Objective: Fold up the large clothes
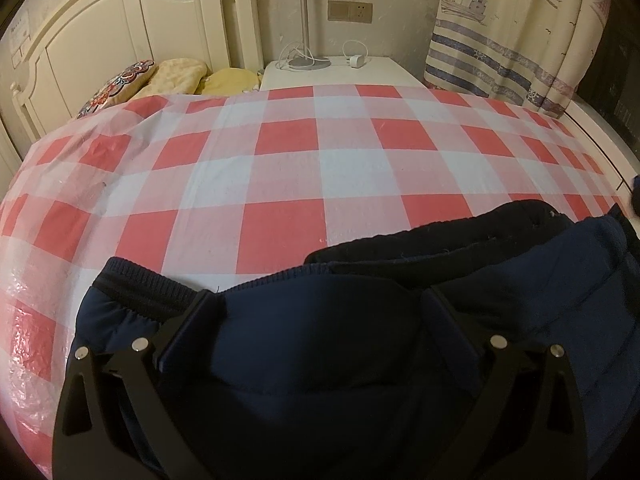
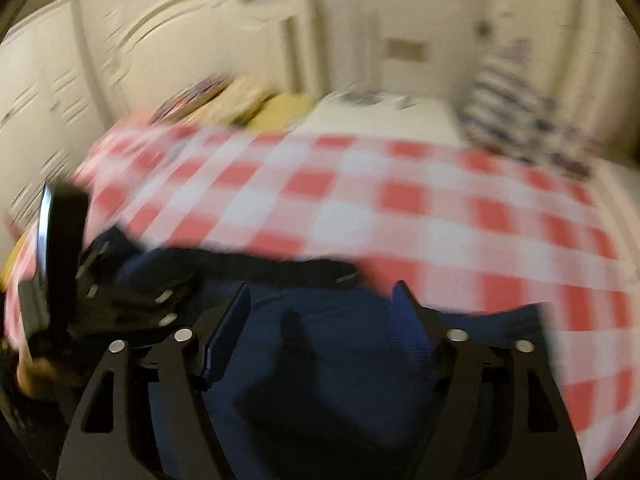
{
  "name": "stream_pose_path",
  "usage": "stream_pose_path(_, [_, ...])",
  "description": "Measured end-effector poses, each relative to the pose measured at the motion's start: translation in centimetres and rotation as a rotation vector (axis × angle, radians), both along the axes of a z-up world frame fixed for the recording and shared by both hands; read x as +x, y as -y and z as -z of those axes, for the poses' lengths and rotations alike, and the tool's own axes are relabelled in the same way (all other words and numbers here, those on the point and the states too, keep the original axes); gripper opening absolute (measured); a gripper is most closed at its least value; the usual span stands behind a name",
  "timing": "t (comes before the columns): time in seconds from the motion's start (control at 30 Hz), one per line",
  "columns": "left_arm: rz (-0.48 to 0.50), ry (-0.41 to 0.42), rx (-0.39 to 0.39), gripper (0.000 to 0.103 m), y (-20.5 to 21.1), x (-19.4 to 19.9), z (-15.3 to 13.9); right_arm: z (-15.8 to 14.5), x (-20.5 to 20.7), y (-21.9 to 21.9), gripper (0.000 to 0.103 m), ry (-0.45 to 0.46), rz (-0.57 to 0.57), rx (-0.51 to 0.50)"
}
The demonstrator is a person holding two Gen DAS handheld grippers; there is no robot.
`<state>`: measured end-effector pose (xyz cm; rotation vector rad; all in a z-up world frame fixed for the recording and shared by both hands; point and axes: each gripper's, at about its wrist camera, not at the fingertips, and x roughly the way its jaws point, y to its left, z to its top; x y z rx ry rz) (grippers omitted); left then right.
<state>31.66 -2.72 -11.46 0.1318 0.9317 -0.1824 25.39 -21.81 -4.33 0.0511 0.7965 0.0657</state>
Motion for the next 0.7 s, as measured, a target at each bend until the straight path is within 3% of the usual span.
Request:
stream_pose_path(0.13, [0.000, 0.001, 0.001, 0.101, 0.0, 0.0, 0.0, 0.6, 0.2, 3.8, 0.086, -0.048, 0.067, -0.012])
stream_pose_path(0.27, [-0.002, -0.003, -0.009, 0.101, 0.0, 0.0, 0.0, 6.2, 1.5, 5.3, 0.088, -0.186, 0.052, 0.059])
stream_pose_path(0.43, [-0.002, -0.001, -0.002, 0.101, 0.2, -0.1, 0.0, 7.2, 1.8, 6.3, 0.089, -0.192, 0.043, 0.145])
stream_pose_path(0.7, [-0.002, 0.001, 0.002, 0.101, 0.1, -0.1, -0.1, 7.4, 1.6, 6.0, 0.089, -0.177, 0.041, 0.129])
